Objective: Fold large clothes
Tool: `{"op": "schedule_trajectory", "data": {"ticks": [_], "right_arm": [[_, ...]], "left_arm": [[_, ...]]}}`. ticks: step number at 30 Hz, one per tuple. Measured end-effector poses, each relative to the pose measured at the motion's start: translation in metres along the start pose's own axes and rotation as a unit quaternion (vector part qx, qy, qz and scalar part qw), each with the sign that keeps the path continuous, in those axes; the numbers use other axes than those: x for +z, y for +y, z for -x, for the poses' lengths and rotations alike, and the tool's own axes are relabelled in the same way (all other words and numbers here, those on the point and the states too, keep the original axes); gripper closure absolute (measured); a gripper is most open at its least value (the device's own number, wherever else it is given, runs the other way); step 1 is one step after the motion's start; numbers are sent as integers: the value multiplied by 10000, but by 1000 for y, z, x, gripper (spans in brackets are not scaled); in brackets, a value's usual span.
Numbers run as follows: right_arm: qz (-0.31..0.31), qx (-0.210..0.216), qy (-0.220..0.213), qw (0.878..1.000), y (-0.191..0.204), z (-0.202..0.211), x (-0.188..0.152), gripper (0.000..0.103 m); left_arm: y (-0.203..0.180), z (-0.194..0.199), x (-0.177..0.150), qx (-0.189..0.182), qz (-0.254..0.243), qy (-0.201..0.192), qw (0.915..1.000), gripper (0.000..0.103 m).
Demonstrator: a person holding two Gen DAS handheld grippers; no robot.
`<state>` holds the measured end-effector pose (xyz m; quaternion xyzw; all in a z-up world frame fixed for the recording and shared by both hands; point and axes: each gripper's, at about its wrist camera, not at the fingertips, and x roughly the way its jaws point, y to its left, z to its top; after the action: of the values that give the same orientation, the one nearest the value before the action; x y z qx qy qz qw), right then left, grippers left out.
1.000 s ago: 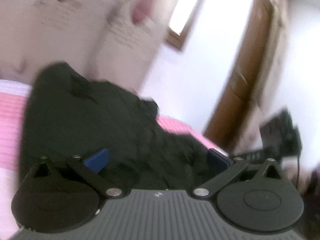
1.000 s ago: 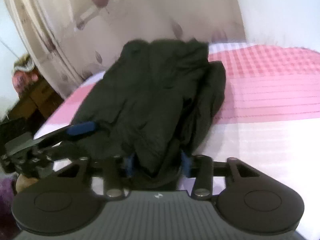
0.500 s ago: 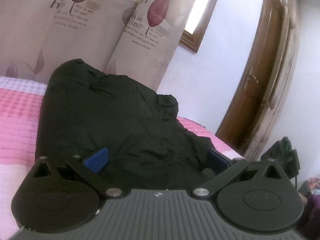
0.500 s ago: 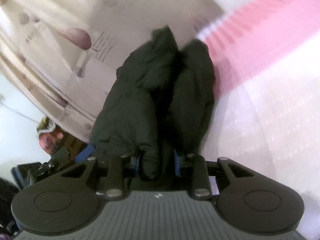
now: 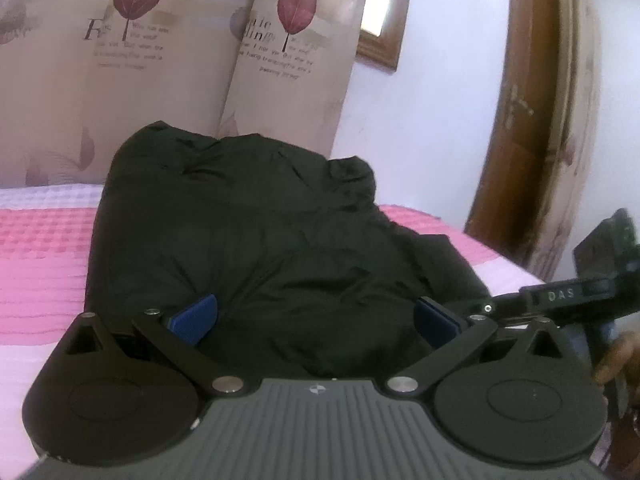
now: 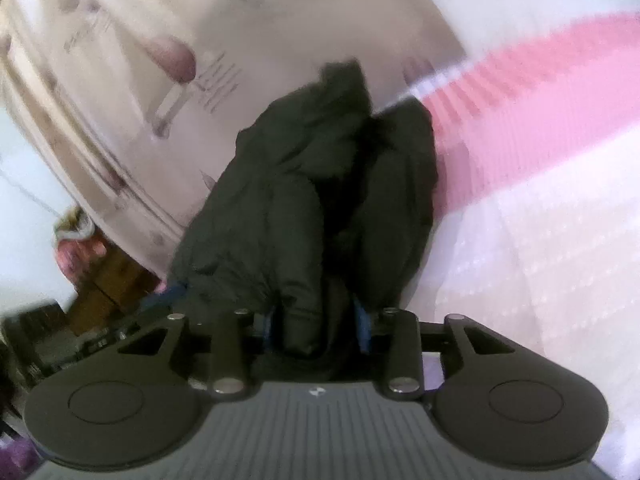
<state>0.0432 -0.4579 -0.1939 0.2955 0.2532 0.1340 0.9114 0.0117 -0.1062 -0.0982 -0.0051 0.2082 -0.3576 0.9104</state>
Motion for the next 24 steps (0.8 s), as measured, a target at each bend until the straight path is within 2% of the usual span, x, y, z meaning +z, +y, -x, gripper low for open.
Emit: {"op": "schedule_trajectory", "data": {"ticks": [5,14,24], "right_arm": [[310,-148,-63,9994,7,-1,-6,65],[167,-16,-88,9998,11,-1,-7,63],[173,69,-60,9998,4,-5,-8,63]], "left_arm": [[-5,-3,5,192,-76,178,9996,0],[-11,-4,8,436,-145,293,9985,0],[-16,-4,5,551,-260,317,9976,0]]}}
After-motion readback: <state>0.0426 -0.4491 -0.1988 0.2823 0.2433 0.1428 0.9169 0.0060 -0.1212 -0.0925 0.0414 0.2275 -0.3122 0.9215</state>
